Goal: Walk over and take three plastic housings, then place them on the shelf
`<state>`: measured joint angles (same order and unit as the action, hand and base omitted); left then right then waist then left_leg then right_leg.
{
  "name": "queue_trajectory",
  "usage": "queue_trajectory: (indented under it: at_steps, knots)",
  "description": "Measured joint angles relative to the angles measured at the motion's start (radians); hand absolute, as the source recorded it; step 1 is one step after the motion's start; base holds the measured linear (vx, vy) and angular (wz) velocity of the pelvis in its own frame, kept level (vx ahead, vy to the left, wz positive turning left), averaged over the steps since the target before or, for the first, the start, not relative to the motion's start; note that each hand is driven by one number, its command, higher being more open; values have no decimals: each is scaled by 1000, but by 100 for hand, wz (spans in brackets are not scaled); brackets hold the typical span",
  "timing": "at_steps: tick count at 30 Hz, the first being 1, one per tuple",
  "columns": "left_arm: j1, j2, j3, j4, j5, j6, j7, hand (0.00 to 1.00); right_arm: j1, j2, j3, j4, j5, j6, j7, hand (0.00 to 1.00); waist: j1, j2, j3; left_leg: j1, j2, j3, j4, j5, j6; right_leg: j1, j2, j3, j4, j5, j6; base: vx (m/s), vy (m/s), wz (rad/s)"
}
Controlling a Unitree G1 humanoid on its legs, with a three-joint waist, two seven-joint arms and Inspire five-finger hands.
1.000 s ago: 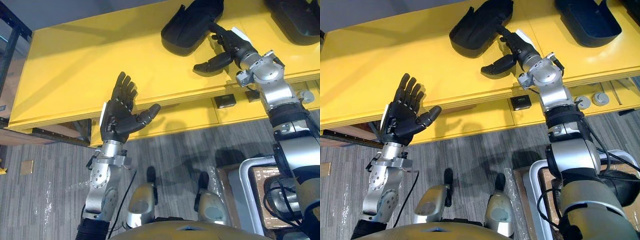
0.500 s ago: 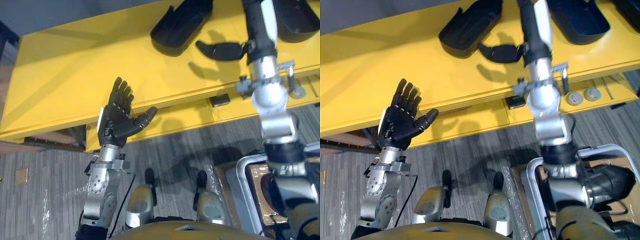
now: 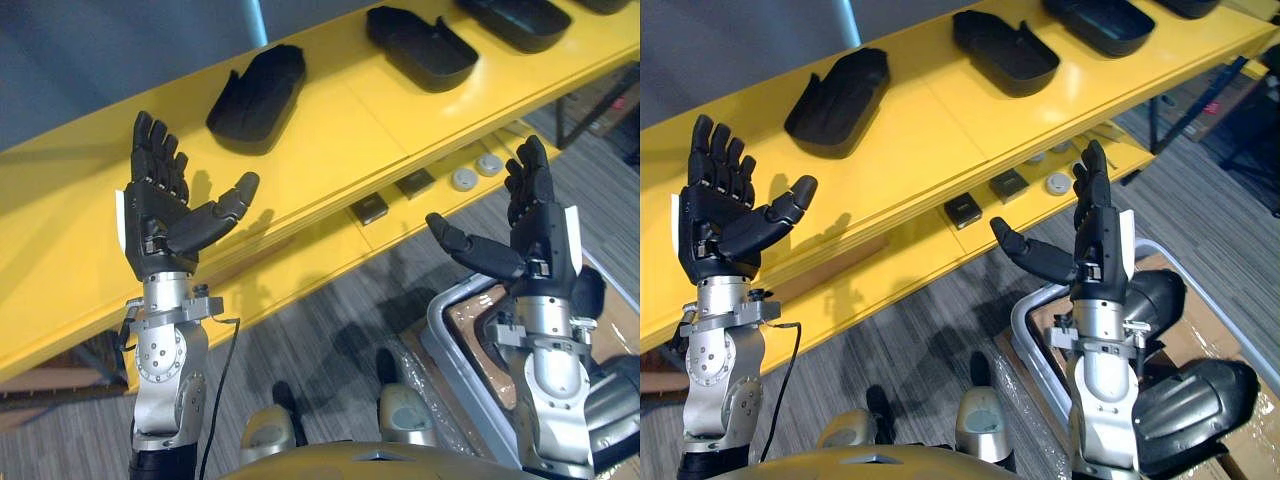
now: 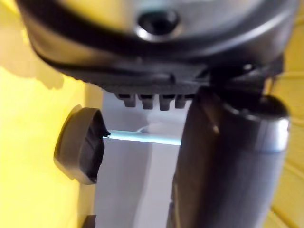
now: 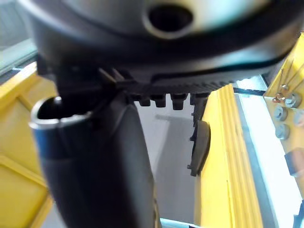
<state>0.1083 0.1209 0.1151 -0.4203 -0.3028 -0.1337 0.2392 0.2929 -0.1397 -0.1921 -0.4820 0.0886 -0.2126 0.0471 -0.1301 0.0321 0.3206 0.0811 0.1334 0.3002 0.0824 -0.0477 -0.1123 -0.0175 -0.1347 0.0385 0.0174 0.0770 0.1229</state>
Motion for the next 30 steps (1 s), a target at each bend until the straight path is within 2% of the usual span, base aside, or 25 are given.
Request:
queue_trajectory:
  at_steps: [1, 3, 6, 9, 12, 16, 19, 23, 24, 28, 30]
  knots:
    - [-26, 2, 16, 24, 0, 32, 31, 100, 16, 1, 0, -6, 19, -2, 25, 100, -15, 0, 0, 1, -2, 7, 0, -2, 1, -3, 0, 13, 0, 1, 1, -19, 36, -22]
    - [-101, 12, 53, 124, 26, 79, 116, 100, 31, -1, 0, -6, 65, -1, 72, 100, -21, 2, -1, 0, -4, 33, 0, -4, 2, -22, 1, 37, 2, 5, 5, -30, 32, -29]
    - [-196, 24, 137, 292, 35, 109, 223, 100, 43, -3, -6, -5, 125, 3, 99, 100, -52, 2, -1, -3, -5, 58, -1, -5, 3, -46, 5, 67, 11, 7, 6, -20, 13, -25]
    - [-255, 72, 168, 380, 34, 133, 264, 100, 48, -4, -19, -1, 140, 3, 109, 100, -69, 2, -1, -5, -5, 81, -6, -5, 3, -71, 10, 89, 26, 7, 6, -5, 13, -23]
    - [-371, 138, 173, 496, 35, 140, 304, 100, 49, -4, -21, 0, 170, 3, 133, 100, -78, 2, -1, -5, -6, 102, -16, -4, 3, -90, 14, 110, 33, 8, 6, -5, 11, -19]
    - [-525, 226, 175, 635, 35, 137, 361, 100, 51, -16, 22, 0, 183, 6, 142, 100, -107, 3, -1, -14, -7, 120, -21, -4, 3, -111, 18, 129, 34, 10, 7, 9, 13, -10]
    - [-582, 257, 175, 685, 30, 132, 344, 100, 55, -21, 49, 0, 212, 9, 142, 100, -119, 4, 0, -22, -7, 133, -25, -4, 3, -126, 20, 135, 34, 12, 7, 18, 5, -7]
    - [-626, 277, 171, 746, -53, 126, 245, 100, 54, -25, 63, -1, 213, 11, 141, 100, -122, 5, 2, -26, -7, 145, -33, -4, 3, -140, 24, 144, 34, 12, 7, 26, 5, -8]
    - [-629, 286, 164, 764, -91, 121, 196, 100, 56, -27, 68, -1, 213, 11, 142, 100, -122, 6, 2, -25, -5, 148, -33, -6, 1, -141, 26, 147, 34, 12, 7, 22, 3, -5]
    - [-632, 296, 152, 777, -141, 119, 116, 100, 55, -63, 75, -1, 218, 11, 142, 100, -121, 8, 11, -25, -4, 153, -33, -8, 1, -143, 28, 149, 34, 12, 7, 6, 1, -1]
    - [-634, 332, 134, 785, -163, 121, 75, 100, 55, -69, 84, -2, 243, 11, 141, 100, -120, 13, 29, -26, -3, 154, -31, -8, 1, -143, 28, 149, 34, 12, 7, 0, 0, 0]
